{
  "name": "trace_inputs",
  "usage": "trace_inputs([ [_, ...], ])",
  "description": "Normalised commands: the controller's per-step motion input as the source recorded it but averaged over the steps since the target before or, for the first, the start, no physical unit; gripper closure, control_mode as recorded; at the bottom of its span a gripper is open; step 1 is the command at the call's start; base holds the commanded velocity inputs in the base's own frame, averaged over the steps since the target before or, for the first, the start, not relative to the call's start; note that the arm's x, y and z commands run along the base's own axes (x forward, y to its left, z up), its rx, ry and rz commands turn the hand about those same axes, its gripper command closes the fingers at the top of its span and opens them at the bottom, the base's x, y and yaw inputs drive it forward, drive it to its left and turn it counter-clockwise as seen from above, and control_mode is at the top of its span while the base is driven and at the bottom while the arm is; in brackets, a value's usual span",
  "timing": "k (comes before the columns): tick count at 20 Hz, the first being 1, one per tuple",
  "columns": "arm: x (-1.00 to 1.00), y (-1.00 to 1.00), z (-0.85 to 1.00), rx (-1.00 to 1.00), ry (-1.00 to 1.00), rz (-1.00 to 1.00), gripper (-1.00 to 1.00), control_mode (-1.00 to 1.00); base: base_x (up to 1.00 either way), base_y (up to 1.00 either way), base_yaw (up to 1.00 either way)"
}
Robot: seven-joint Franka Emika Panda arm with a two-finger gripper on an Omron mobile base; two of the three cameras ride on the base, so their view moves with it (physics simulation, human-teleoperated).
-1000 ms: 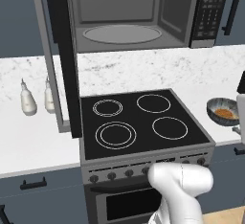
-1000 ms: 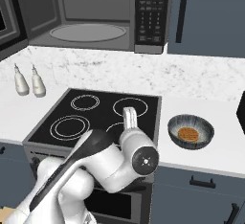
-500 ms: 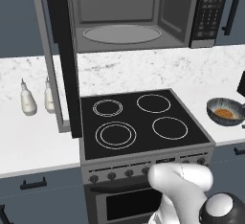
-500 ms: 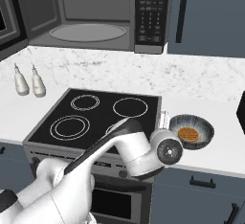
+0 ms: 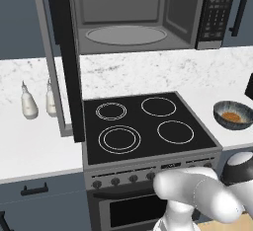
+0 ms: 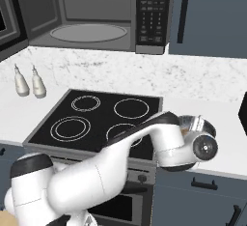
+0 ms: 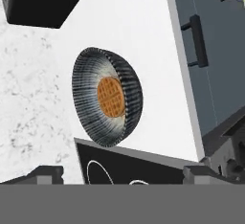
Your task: Open the microwave, place the bowl with waffle inside the microwave, then close the microwave door and turn it on.
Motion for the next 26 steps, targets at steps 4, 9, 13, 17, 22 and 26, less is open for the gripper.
trace_inputs([
  [4,0.27,-0.34,-0.33,0.0,0.1,-0.09,-1.0,-1.0,0.0,0.0,0.0],
  [9,0.38,0.0,-0.41,0.0,0.06,-0.02,-1.0,-1.0,0.0,0.0,0.0],
  [13,0.36,0.0,-0.43,0.0,0.01,0.0,-1.0,-1.0,0.0,0.0,0.0],
  [17,0.46,0.0,-0.37,0.0,0.01,0.0,-1.0,-1.0,0.0,0.0,0.0],
  [22,0.53,0.0,-0.3,0.0,0.02,0.0,-1.0,-1.0,0.0,0.0,0.0],
  [26,0.43,-0.21,-0.22,0.01,0.04,0.0,-1.0,-1.0,0.0,0.0,0.0],
])
